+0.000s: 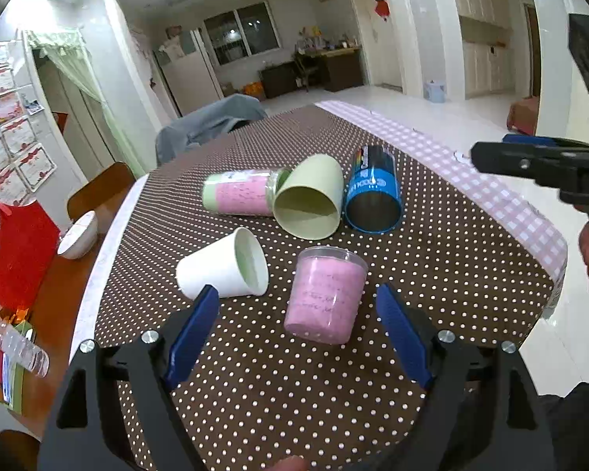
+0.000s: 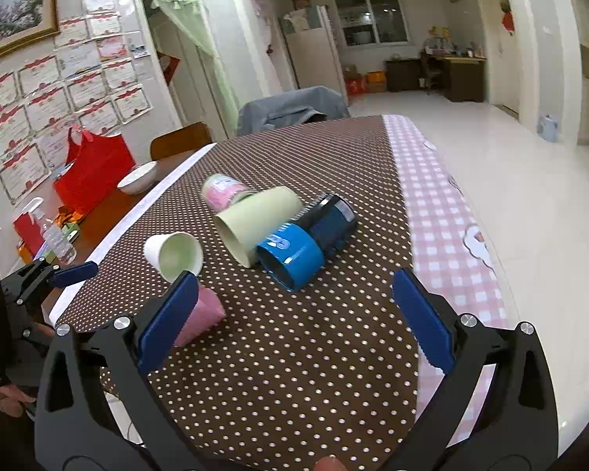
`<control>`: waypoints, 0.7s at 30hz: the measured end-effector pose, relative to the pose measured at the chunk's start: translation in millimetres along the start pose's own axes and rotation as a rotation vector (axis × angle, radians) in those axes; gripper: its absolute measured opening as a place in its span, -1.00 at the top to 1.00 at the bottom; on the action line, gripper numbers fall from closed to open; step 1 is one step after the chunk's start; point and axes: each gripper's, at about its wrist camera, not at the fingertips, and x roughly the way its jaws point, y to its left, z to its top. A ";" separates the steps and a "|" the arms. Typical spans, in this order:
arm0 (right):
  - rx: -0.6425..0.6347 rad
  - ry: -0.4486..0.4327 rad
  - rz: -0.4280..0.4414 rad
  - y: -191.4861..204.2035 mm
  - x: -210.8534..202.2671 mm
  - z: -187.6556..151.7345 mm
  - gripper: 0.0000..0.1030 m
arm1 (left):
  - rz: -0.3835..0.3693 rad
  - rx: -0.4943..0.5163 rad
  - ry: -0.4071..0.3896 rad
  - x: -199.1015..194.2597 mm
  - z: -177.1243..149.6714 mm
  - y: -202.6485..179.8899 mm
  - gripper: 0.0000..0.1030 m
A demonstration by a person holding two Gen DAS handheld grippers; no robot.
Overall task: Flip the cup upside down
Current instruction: 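Withdraw the left tool and bring the right tool to the pink cup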
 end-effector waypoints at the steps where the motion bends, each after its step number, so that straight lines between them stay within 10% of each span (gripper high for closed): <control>1: -0.006 0.000 0.006 1.3 0.3 1.1 -0.88 | 0.008 -0.013 -0.010 -6.0 -0.9 1.7 -0.58; 21: -0.154 0.022 0.178 46.6 3.2 26.1 -0.88 | 0.173 -0.269 -0.097 -60.7 -15.1 47.8 -0.58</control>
